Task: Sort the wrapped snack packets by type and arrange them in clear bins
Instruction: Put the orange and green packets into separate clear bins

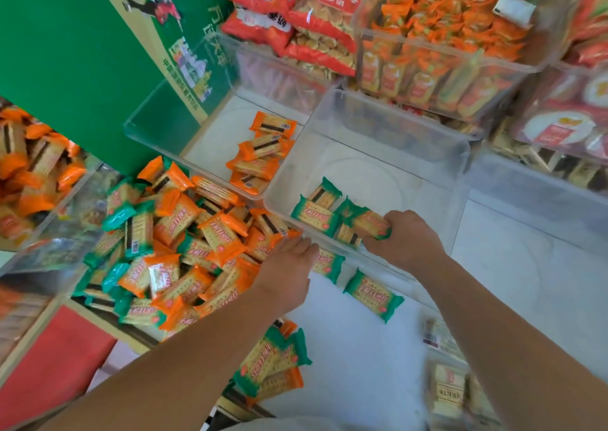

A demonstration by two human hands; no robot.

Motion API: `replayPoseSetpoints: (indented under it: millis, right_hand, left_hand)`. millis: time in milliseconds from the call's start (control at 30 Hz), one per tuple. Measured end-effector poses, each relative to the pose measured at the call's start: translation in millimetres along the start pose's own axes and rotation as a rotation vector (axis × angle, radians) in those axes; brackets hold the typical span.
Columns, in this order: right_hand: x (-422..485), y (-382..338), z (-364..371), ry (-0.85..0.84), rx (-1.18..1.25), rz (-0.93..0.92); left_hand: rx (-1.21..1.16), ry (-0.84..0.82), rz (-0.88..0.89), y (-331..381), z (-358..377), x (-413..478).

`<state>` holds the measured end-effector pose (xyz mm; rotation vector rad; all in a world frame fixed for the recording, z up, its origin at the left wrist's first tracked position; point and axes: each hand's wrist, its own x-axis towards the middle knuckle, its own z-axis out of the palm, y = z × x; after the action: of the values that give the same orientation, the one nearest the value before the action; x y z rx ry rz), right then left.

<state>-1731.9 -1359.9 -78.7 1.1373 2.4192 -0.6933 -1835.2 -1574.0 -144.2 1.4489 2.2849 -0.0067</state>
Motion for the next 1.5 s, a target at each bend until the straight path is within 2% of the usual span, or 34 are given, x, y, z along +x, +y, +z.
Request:
replayPoseSetpoints:
  millis: [133, 167, 267, 300, 400, 500, 600, 733, 800, 900, 1000, 1067, 1133, 1200, 1233, 1367, 1433, 1467, 1500]
  right_hand:
    - [-9, 0, -7, -0.011, 0.023, -0.024]
    - [-17, 1, -7, 0.078, 0.076, -0.049]
    - [-60, 6, 2, 0.515, 0.348, -0.259]
    - [-77, 8, 10, 0.552, 0.442, -0.296]
    - [-110, 21, 62, 0.453, 0.499, -0.334]
    - [-105, 46, 129, 0.409, 0.208, -0.299]
    - [-89, 57, 161, 0.342, -0.042, -0.278]
    - [-72, 63, 161, 0.417, -0.078, -0.271]
    - [-69, 64, 157, 0.394, -0.005, -0.218]
    - [-80, 51, 144, 0.3, 0.212, -0.218]
    - [-112, 19, 102, 0.266, 0.54, -0.244]
    - [-129, -5, 59, 0.244, 0.8, -0.201]
    - [-127, -22, 23, 0.335, 0.875, -0.21]
    - [-106, -33, 3, 0.437, 0.81, -0.267]
    - [-92, -37, -1, 0.457, 0.74, -0.279]
    - [-34, -43, 9, 0.326, 0.289, -0.224]
    - [-24, -50, 22, 0.245, 0.21, -0.195]
    - [-26, -53, 29, 0.274, 0.184, -0.215]
    - [-32, -58, 35, 0.373, 0.155, -0.285]
  left_hand:
    - [0.17, 0.002, 0.02, -4, 17, 2]
    - [0.173, 0.018, 0.041, -6, 23, 0]
    - [0.086, 0.095, 0.061, -8, 34, -8]
    - [0.031, 0.114, 0.049, -7, 34, -12]
    - [-0.219, 0.217, -0.033, -1, 21, -33]
    - [-0.541, 0.343, -0.101, 2, -1, -67]
    - [-0.605, 0.477, -0.064, 2, -31, -93]
    - [-0.577, 0.619, -0.084, 9, -88, -63]
    - [-0.466, 0.619, -0.08, 10, -103, -29]
    - [-0.274, 0.492, -0.109, 6, -107, 14]
    - [-0.284, 0.368, -0.071, 3, -94, 22]
    - [-0.384, 0.434, -0.027, -2, -83, 6]
    - [-0.467, 0.577, -0.04, -9, -70, -25]
    - [-0.528, 0.671, -0.089, -15, -53, -66]
    - [-0.562, 0.667, -0.131, -18, -41, -88]
    - [-0.683, 0.48, -0.406, -29, 12, -164]
    - [-0.722, 0.428, -0.532, -34, 35, -193]
    - [-0.74, 0.425, -0.57, -35, 45, -205]
    - [-0.755, 0.43, -0.596, -35, 54, -214]
